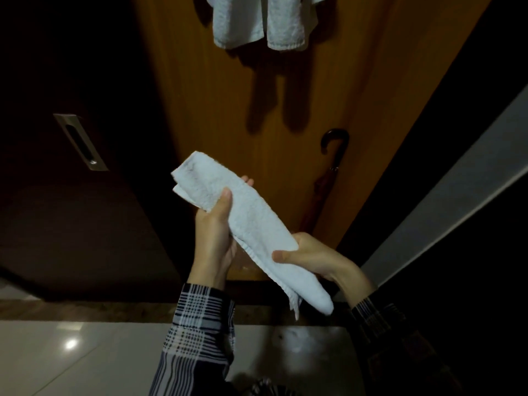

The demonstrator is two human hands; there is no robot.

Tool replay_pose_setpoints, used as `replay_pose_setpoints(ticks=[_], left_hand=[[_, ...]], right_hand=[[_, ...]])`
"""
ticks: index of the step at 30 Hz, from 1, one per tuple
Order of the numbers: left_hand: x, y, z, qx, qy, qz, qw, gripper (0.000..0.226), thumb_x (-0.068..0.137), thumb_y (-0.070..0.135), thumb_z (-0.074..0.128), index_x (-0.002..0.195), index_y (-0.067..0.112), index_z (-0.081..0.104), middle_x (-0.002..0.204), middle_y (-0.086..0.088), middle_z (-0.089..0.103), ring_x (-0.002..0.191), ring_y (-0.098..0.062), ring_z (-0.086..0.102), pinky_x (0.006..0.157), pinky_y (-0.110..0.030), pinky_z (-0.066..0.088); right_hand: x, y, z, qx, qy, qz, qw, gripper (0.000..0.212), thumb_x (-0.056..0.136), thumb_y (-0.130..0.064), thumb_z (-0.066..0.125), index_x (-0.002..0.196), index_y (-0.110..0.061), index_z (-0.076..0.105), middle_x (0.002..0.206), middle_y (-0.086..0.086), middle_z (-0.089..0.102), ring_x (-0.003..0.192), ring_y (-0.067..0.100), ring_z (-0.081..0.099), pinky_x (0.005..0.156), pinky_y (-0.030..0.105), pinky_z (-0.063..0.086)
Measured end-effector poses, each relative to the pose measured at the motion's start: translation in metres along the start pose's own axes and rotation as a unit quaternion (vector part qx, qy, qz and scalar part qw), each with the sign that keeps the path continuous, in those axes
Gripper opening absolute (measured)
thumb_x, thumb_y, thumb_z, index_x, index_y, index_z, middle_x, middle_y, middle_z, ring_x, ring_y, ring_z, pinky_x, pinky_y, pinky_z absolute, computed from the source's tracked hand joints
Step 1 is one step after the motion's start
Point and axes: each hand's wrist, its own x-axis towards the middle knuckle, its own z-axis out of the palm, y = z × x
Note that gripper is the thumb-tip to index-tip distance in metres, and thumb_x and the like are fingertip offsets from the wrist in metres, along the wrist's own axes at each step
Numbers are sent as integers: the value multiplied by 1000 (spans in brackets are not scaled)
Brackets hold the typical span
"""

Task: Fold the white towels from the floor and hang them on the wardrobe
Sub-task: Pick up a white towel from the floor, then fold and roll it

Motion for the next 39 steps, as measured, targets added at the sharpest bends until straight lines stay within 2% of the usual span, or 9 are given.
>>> replay_pose_setpoints(ticks=[6, 11, 18, 22, 26, 29, 33, 37, 39], left_hand=[[8, 11, -28, -68, 83, 16, 994, 22, 101, 16, 42, 112, 5, 58, 114, -7, 70, 110, -16, 64, 95, -33, 51], [13, 9, -41, -113, 129, 11, 985, 22, 101, 16, 43, 112, 3, 57, 103, -6, 73, 103, -15, 67, 93, -34, 53], [18, 4, -56, -95, 145, 12, 985, 24, 99, 18, 46, 118, 7, 56, 113, -7, 70, 111, -17, 64, 91, -36, 54], [17, 8, -60, -36, 178, -14, 983, 24, 93, 17, 58, 115, 11, 60, 111, -3, 69, 107, -17, 64, 96, -39, 51], [24, 23, -66, 67, 173, -27, 982, 32, 84, 14, 67, 115, 17, 60, 114, 0, 67, 109, -17, 61, 101, -41, 45], [36, 48, -60, 165, 153, 23, 974, 44, 75, 5, 74, 116, 11, 60, 108, -2, 67, 100, -15, 65, 87, -30, 54], [53, 92, -45, 342, 70, 136, 927, 34, 70, -3, 78, 94, 17, 63, 89, 8, 67, 78, -2, 65, 63, -13, 51], [70, 130, -34, 472, 9, 259, 843, 30, 70, -8, 75, 76, 20, 64, 71, 12, 69, 67, 1, 64, 60, -17, 49], [78, 145, -22, 567, -1, 324, 758, 31, 70, 5, 79, 86, 29, 67, 78, 13, 69, 74, -3, 65, 64, -24, 50]], right_hand=[[-5, 12, 0, -16, 2, 48, 999, 19, 81, -20, 73, 97, -24, 65, 98, -10, 67, 89, 2, 64, 80, 17, 51], [-7, 12, 0, -7, 2, 45, 999, 25, 79, -10, 75, 95, -26, 64, 95, -12, 68, 80, -3, 66, 71, 12, 49], [-6, 7, -7, -88, 13, 66, 994, 50, 69, -21, 85, 113, -21, 61, 115, -1, 64, 106, 16, 61, 98, 37, 48], [-9, 1, -15, -122, 38, 30, 991, 41, 69, -15, 84, 104, -22, 65, 102, -7, 67, 96, 10, 63, 81, 22, 53], [-8, -13, -39, -209, 69, -18, 975, 33, 77, -27, 79, 99, -3, 70, 94, 8, 72, 85, 21, 67, 72, 36, 51], [-3, -35, -62, -306, 127, -57, 942, 33, 80, -25, 76, 83, 5, 64, 72, 11, 63, 67, 25, 59, 57, 32, 38], [-3, -84, -85, -431, 240, -99, 864, 15, 78, -23, 71, 79, -11, 63, 72, 7, 65, 70, 24, 60, 55, 34, 39], [-18, -138, -103, -536, 328, -149, 763, 12, 80, -12, 63, 86, -21, 57, 73, -3, 57, 73, 21, 57, 57, 27, 30], [-24, -163, -112, -585, 362, -182, 703, 14, 81, -15, 63, 93, -19, 59, 77, 0, 62, 77, 25, 62, 59, 28, 35]])
